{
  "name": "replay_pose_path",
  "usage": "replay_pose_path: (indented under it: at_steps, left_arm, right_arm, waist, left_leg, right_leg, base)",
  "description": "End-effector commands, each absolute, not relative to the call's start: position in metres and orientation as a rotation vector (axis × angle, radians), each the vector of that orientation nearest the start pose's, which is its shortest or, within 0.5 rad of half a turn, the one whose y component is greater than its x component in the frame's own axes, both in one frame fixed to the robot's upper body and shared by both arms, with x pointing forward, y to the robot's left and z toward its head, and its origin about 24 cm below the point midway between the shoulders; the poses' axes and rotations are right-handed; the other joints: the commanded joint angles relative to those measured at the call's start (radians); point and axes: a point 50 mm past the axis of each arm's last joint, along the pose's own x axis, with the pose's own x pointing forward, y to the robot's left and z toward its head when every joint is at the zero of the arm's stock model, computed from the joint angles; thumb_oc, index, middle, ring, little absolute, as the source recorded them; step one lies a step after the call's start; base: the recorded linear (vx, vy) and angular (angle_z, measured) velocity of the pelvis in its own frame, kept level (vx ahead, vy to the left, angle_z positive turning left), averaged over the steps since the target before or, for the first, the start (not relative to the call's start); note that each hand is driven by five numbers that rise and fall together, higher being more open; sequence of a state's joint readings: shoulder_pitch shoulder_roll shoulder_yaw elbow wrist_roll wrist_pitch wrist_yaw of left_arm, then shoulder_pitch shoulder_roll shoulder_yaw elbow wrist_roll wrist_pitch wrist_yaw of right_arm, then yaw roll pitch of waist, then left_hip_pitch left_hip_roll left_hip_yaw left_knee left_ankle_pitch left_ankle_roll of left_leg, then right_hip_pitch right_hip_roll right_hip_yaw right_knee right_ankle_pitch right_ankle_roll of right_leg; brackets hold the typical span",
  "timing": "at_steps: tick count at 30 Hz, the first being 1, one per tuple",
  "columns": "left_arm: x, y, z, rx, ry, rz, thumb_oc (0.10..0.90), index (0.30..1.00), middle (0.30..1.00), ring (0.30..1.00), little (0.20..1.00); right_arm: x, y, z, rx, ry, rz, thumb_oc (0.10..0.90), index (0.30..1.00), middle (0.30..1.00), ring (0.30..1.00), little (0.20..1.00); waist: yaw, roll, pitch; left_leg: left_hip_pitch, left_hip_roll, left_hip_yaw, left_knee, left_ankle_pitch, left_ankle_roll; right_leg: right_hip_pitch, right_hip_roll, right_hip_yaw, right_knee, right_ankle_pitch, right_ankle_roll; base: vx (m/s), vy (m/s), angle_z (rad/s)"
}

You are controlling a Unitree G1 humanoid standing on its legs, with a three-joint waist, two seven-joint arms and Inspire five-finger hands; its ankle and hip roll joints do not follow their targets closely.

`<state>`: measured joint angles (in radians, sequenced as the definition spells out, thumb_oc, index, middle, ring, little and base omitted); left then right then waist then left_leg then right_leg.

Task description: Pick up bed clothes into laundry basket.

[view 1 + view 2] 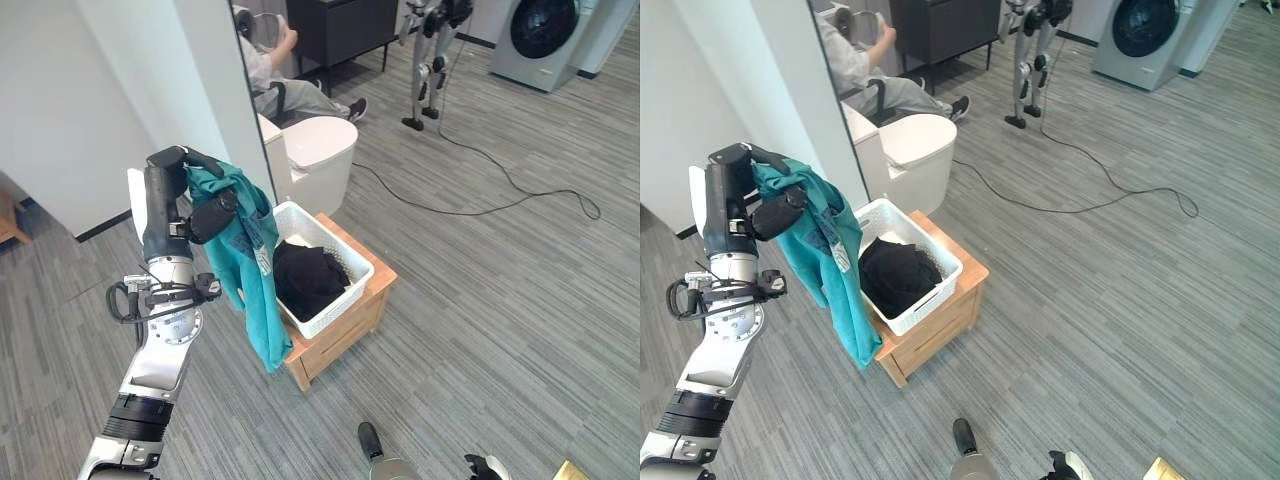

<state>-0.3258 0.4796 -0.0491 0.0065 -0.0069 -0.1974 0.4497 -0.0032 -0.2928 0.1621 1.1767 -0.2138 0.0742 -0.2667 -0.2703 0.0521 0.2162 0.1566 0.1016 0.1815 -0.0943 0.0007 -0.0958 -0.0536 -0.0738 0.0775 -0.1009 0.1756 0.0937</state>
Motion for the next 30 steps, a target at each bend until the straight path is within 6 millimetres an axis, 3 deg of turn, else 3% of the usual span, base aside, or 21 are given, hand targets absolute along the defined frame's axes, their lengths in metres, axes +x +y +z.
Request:
replay_pose_path:
  at_steps: [1, 2, 4, 5, 6, 7, 8, 9, 10, 12, 15, 19, 22, 30]
  left_arm:
    - [0.267, 0.246, 0.232, 0.382, -0.944, 0.538, 0.4, 0.3, 0.3, 0.3, 0.3]
    - [0.266, 0.247, 0.231, 0.384, -0.943, 0.541, 0.4, 0.3, 0.3, 0.3, 0.3]
    - [0.261, 0.273, 0.234, 0.333, -0.944, 0.726, 0.4, 0.3, 0.3, 0.3, 0.3]
    - [0.261, 0.274, 0.234, 0.333, -0.945, 0.73, 0.4, 0.3, 0.3, 0.3, 0.3]
    - [0.274, 0.307, 0.328, 0.498, -1.076, 0.868, 0.4, 0.3, 0.3, 0.3, 0.3]
    - [0.263, 0.325, 0.395, 0.583, -1.141, 0.915, 0.4, 0.3, 0.3, 0.3, 0.3]
    - [0.259, 0.342, 0.427, 0.623, -1.079, 1.018, 0.4, 0.3, 0.3, 0.3, 0.3]
    - [0.26, 0.358, 0.439, 0.714, -0.955, 1.073, 0.4, 0.3, 0.3, 0.3, 0.3]
    - [0.263, 0.368, 0.446, 0.781, -0.854, 1.099, 0.4, 0.3, 0.3, 0.3, 0.3]
    - [0.265, 0.363, 0.468, 0.897, -0.796, 1.106, 0.4, 0.3, 0.3, 0.3, 0.3]
    - [0.269, 0.34, 0.488, 1.052, -0.829, 1.091, 0.4, 0.3, 0.3, 0.3, 0.3]
    - [0.27, 0.314, 0.5, 1.09, -0.933, 1.033, 0.4, 0.3, 0.3, 0.3, 0.3]
    - [0.271, 0.311, 0.498, 1.049, -0.972, 1.021, 0.4, 0.3, 0.3, 0.3, 0.3]
    - [0.277, 0.324, 0.489, 0.969, -0.899, 1.029, 0.4, 0.3, 0.3, 0.3, 0.3]
  right_arm:
    - [0.063, -0.263, -0.158, -0.717, 1.316, -0.141, 0.8, 0.9, 0.9, 0.9, 0.9]
    - [0.062, -0.263, -0.158, -0.719, 1.316, -0.139, 0.8, 0.9, 0.9, 0.9, 0.9]
    - [0.057, -0.262, -0.159, -0.703, 1.334, -0.151, 0.8, 0.9, 0.9, 0.9, 0.9]
    - [0.058, -0.262, -0.159, -0.705, 1.333, -0.15, 0.8, 0.9, 0.9, 0.9, 0.9]
    - [0.056, -0.267, -0.158, -0.72, 1.329, -0.137, 0.8, 0.9, 0.9, 0.9, 0.9]
    - [0.06, -0.273, -0.155, -0.697, 1.295, -0.144, 0.8, 0.9, 0.9, 0.9, 0.9]
    - [0.066, -0.28, -0.151, -0.723, 1.271, -0.139, 0.8, 0.9, 0.9, 0.9, 0.9]
    - [0.068, -0.286, -0.149, -0.766, 1.272, -0.12, 0.8, 0.9, 0.9, 0.9, 0.9]
    - [0.071, -0.284, -0.149, -0.778, 1.261, -0.104, 0.8, 0.9, 0.9, 0.9, 0.9]
    - [0.075, -0.274, -0.152, -0.769, 1.246, -0.05, 0.8, 0.9, 0.9, 0.9, 0.9]
    - [0.07, -0.264, -0.156, -0.741, 1.242, -0.008, 0.8, 0.9, 0.9, 0.9, 0.9]
    - [0.062, -0.252, -0.161, -0.71, 1.257, 0.03, 0.8, 0.9, 0.9, 0.9, 0.9]
    - [0.06, -0.246, -0.162, -0.707, 1.26, 0.061, 0.8, 0.9, 0.9, 0.9, 0.9]
    - [0.089, -0.237, -0.158, -0.737, 1.147, 0.105, 0.8, 0.9, 0.9, 0.9, 0.9]
  waist:
    - [0.014, -0.052, -0.058]
    - [0.012, -0.052, -0.058]
    - [0.016, -0.051, -0.064]
    - [0.013, -0.051, -0.063]
    - [-0.011, -0.034, -0.077]
    - [-0.036, -0.014, -0.093]
    - [-0.051, 0.01, -0.103]
    - [-0.063, 0.037, -0.108]
    - [-0.064, 0.04, -0.111]
    - [-0.062, 0.028, -0.108]
    - [-0.068, 0.024, -0.105]
    - [-0.069, 0.023, -0.097]
    - [-0.067, 0.03, -0.099]
    - [-0.07, 0.042, -0.102]
  left_leg:
    - [0.061, -0.022, -0.015, 0.007, -0.11, -0.003]
    - [0.061, -0.022, -0.016, 0.007, -0.111, -0.003]
    - [0.064, -0.023, -0.018, 0.007, -0.111, -0.003]
    - [0.064, -0.023, -0.018, 0.007, -0.112, -0.003]
    - [0.066, -0.022, -0.011, 0.007, -0.107, -0.002]
    - [0.07, -0.022, 0.007, 0.007, -0.102, -0.004]
    - [0.076, -0.024, 0.011, 0.007, -0.105, -0.002]
    - [0.085, -0.028, 0.015, 0.007, -0.111, 0.001]
    - [0.08, -0.033, 0.019, 0.007, -0.102, 0.0]
    - [0.075, -0.035, 0.031, 0.007, -0.099, -0.001]
    - [0.067, -0.032, 0.048, 0.007, -0.093, -0.008]
    - [0.062, -0.025, 0.061, 0.007, -0.086, -0.013]
    - [0.065, -0.019, 0.08, 0.007, -0.081, -0.019]
    - [0.069, -0.004, 0.104, 0.007, -0.072, -0.031]
  right_leg:
    - [0.028, -0.107, 0.005, 0.026, -0.118, 0.087]
    - [0.028, -0.107, 0.005, 0.026, -0.119, 0.087]
    - [0.031, -0.108, 0.003, 0.027, -0.12, 0.086]
    - [0.032, -0.108, 0.002, 0.028, -0.121, 0.086]
    - [0.03, -0.107, 0.004, 0.027, -0.116, 0.091]
    - [0.024, -0.109, 0.009, 0.027, -0.108, 0.099]
    - [0.027, -0.109, 0.011, 0.027, -0.103, 0.107]
    - [0.027, -0.108, 0.015, 0.029, -0.101, 0.113]
    - [0.016, -0.107, 0.022, 0.028, -0.087, 0.114]
    - [-0.001, -0.102, 0.034, 0.031, -0.078, 0.117]
    - [-0.022, -0.098, 0.046, 0.033, -0.073, 0.122]
    - [-0.031, -0.095, 0.046, 0.03, -0.076, 0.123]
    - [-0.033, -0.088, 0.049, 0.027, -0.085, 0.122]
    - [-0.031, -0.078, 0.047, 0.025, -0.093, 0.12]
  base:
    - [-0.01, -0.029, -0.05]
    - [-0.01, -0.032, -0.03]
    - [0.0, -0.012, -0.02]
    - [0.0, 0.0, 0.0]
    - [0.07, -0.002, 0.06]
    - [0.13, 0.009, 0.14]
    - [0.15, 0.045, 0.18]
    - [0.08, 0.035, 0.09]
    - [0.03, 0.031, -0.09]
    - [0.0, 0.004, -0.46]
    - [0.01, -0.035, -0.21]
    - [0.01, -0.05, -0.13]
    - [0.03, -0.095, -0.2]
    - [0.04, -0.044, -0.28]
